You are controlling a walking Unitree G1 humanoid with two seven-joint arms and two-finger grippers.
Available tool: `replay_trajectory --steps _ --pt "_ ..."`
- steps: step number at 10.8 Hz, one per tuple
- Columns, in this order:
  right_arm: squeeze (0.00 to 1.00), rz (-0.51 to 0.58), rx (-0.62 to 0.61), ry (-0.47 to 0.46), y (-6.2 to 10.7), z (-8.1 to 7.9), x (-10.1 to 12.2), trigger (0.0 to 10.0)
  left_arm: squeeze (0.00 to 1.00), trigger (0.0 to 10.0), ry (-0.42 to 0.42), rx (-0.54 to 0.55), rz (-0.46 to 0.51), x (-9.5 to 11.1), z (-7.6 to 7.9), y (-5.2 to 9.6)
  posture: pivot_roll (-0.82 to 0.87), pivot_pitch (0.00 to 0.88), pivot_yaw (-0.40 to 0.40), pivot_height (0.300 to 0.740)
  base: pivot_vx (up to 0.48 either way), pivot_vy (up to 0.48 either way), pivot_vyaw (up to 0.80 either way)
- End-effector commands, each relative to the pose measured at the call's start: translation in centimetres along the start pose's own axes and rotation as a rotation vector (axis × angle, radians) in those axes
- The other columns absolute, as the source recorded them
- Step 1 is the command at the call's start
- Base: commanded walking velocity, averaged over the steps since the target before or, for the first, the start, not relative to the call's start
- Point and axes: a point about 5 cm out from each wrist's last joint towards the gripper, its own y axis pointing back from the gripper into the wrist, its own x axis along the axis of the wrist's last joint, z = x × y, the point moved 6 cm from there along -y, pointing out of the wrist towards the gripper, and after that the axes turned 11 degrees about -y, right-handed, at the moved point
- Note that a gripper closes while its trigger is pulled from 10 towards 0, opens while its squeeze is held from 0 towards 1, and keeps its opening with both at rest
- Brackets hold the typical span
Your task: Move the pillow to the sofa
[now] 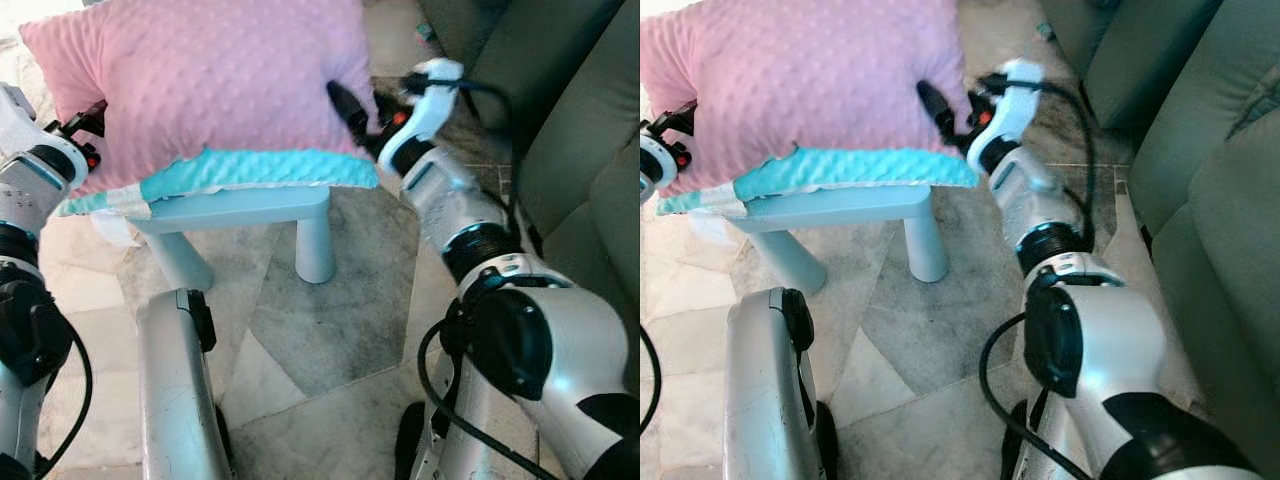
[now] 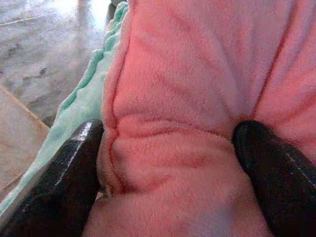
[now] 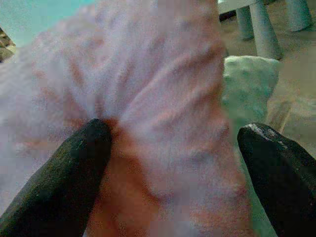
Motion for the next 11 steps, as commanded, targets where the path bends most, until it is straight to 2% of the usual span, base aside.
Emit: replay_trajectory --steps 1,2,3,6,11 --pt "0.0 -0.02 0.002 -0.007 -0.4 -0.7 -0.5 10.0 0.0 10.0 -0.03 0.018 -0.095 -2.4 -1.2 0.4 0.12 0.357 -0.011 0.303 0.0 0.0 0.0" --pt "0.0 -0.028 0.007 -0.017 -0.6 -0.9 -0.7 10.0 0.0 10.0 -0.032 0.008 -0.104 -2.7 -1.4 0.6 0.11 0.356 -0.011 0.303 0.0 0.0 0.0" --pt "0.0 -0.023 0.057 -0.082 -0.8 -2.0 -0.9 0.0 0.0 0.0 -0.01 -0.053 -0.116 -3.4 -0.5 0.5 0.11 0.352 -0.015 0.303 0.0 0.0 0.0" --pt "0.0 -0.045 0.094 -0.053 -0.6 -2.2 -1.3 0.0 0.0 0.0 -0.024 -0.103 -0.145 -4.5 0.7 0.3 0.1 0.337 -0.021 0.303 0.0 0.0 0.0" --pt "0.0 -0.092 0.102 -0.041 0.9 -0.4 -2.9 0.0 0.0 0.0 0.025 -0.114 -0.142 -5.1 0.6 0.5 0.08 0.347 -0.025 0.303 0.0 0.0 0.0"
